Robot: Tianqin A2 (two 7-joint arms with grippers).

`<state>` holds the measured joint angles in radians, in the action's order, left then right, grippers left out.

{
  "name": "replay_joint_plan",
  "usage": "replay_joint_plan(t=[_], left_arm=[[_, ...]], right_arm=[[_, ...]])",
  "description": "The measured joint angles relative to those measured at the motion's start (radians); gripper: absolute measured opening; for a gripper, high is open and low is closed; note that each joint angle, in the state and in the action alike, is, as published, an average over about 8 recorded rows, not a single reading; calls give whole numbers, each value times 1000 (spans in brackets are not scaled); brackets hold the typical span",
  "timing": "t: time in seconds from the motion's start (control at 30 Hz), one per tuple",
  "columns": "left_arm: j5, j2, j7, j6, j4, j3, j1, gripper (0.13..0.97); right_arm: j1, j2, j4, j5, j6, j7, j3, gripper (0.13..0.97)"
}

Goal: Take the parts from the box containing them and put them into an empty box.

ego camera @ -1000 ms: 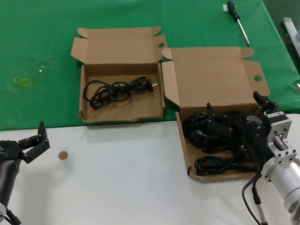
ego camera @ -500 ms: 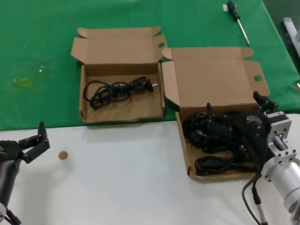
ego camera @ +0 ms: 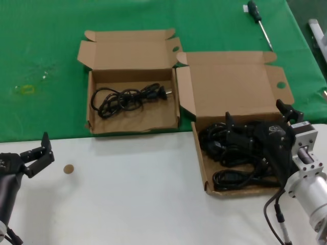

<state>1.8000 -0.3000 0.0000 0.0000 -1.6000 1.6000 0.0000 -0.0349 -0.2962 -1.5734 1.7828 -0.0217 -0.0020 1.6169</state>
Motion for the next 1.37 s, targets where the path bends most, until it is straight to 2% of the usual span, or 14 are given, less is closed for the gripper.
replay_joint_plan(t=[1.37], left_arm=[[0, 0, 0, 0, 0, 0, 0, 966]], right_arm=[[0, 0, 0, 0, 0, 0, 0, 966]])
